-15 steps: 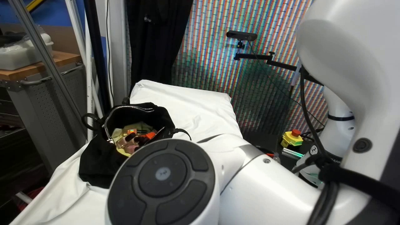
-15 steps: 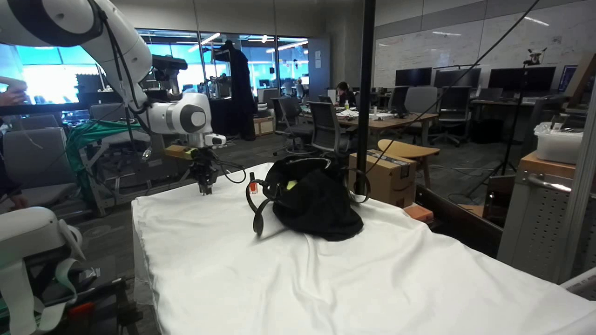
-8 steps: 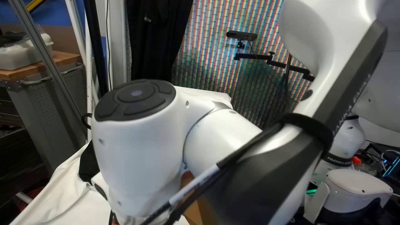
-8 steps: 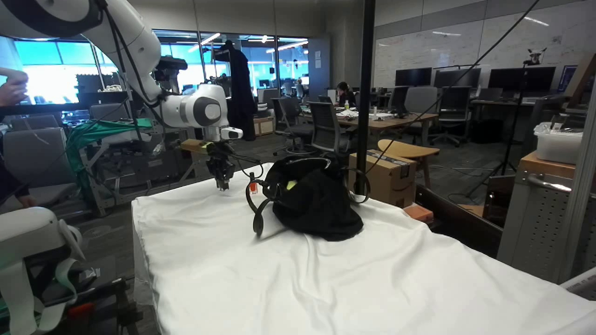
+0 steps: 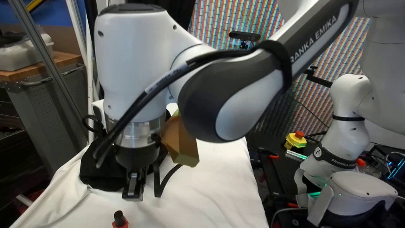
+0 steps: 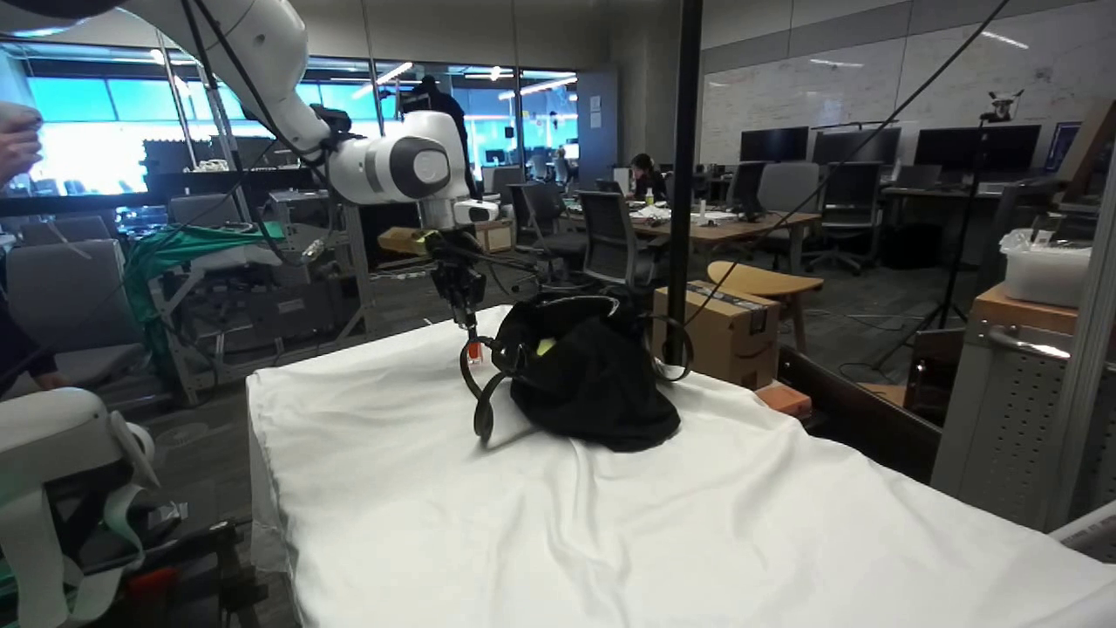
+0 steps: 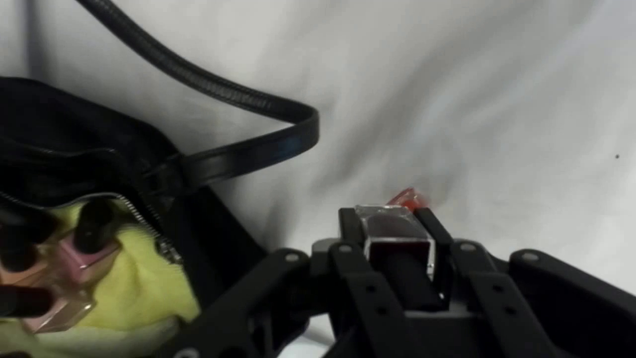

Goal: Put all the nail polish in the black bag

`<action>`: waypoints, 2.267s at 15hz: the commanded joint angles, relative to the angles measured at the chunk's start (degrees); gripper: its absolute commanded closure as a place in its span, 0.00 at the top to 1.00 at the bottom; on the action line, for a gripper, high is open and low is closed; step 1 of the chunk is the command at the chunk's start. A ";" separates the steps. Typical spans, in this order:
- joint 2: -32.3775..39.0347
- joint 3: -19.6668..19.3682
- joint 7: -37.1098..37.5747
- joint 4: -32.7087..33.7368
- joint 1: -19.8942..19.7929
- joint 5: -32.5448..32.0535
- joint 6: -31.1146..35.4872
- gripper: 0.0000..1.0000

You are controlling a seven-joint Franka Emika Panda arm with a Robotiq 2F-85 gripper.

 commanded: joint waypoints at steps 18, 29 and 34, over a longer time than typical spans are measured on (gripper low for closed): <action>6.24 -6.38 -1.71 14.59 -7.88 -5.27 -3.04 0.21; 12.02 -7.35 -0.87 21.85 -7.80 -4.41 -5.64 0.92; 9.93 -6.66 -1.27 19.08 -7.46 -4.12 -6.08 1.00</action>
